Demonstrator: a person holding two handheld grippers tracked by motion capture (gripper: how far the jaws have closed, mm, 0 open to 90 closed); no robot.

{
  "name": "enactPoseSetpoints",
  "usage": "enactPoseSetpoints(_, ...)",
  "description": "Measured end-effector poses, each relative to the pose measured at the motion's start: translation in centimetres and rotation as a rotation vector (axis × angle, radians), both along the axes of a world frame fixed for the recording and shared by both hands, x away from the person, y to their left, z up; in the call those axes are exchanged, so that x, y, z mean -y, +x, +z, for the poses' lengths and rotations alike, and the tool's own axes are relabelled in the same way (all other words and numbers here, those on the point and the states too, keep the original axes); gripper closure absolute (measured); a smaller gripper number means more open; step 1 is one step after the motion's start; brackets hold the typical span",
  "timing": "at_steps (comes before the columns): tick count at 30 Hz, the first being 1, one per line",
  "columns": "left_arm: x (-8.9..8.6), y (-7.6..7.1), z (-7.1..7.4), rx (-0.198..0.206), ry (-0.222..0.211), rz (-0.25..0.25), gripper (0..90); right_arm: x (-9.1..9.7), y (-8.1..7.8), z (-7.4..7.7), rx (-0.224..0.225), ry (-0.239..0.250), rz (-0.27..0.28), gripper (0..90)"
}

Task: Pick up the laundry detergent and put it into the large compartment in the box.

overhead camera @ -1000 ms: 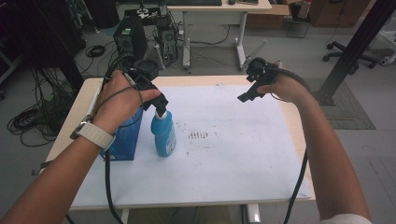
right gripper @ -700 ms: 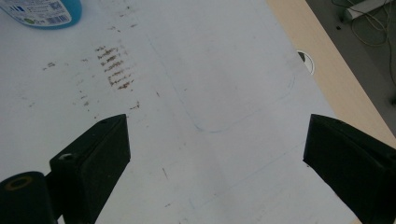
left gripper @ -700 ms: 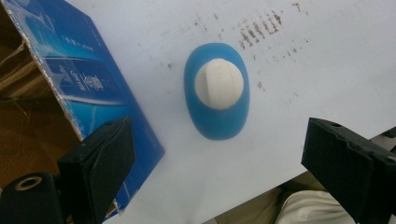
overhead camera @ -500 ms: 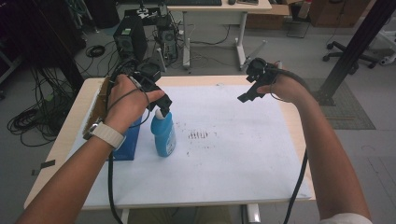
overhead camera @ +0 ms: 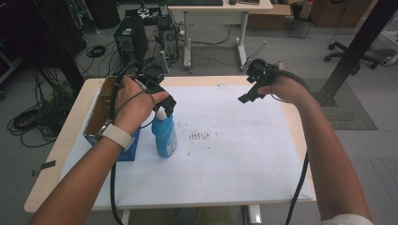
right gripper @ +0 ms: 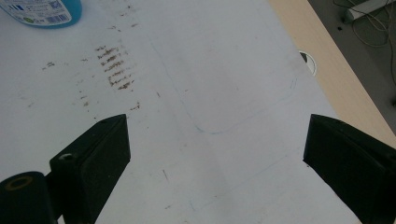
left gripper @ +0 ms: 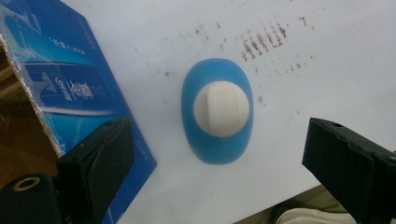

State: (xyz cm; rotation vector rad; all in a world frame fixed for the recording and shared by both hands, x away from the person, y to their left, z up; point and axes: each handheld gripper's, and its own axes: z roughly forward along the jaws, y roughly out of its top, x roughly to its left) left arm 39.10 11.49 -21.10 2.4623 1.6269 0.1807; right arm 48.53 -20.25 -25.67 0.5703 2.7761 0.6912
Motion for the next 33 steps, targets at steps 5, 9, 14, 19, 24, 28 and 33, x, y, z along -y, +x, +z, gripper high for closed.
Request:
enactPoseSetpoints(5, 0.1, 0.1, -0.5, -0.003, -0.007, 0.001, 9.5, 0.1, 0.0, -0.1, -0.002, 0.003, -0.002, 7.4)
enactPoseSetpoints(9, 0.3, 0.2, -0.8, 0.004, -0.010, 0.002, 9.5, 0.2, 0.1, -0.3, -0.006, 0.000, -0.003, 7.4)
enactPoseSetpoints(14, 0.5, 0.3, -1.5, -0.003, -0.013, 0.004, 9.5, 0.1, 0.1, -0.4, -0.007, 0.004, -0.002, 7.4)
enactPoseSetpoints(19, 0.5, 0.4, -2.0, -0.005, -0.017, 0.010, 9.6, 0.1, 0.1, -0.4, -0.008, 0.002, 0.000, 7.4)
enactPoseSetpoints(24, 0.5, 0.6, -2.6, -0.009, -0.026, 0.018, 9.9, 0.1, 0.1, -0.5, -0.011, 0.001, -0.001, 7.4)
enactPoseSetpoints(28, 0.5, 0.8, -3.1, -0.011, -0.034, 0.025, 9.9, 0.1, 0.1, -0.6, -0.013, 0.001, 0.000, 7.4)
enactPoseSetpoints(33, 0.5, 0.9, -3.5, -0.016, -0.044, 0.031, 9.9, 0.2, 0.2, -0.7, -0.016, 0.001, -0.005, 7.4)
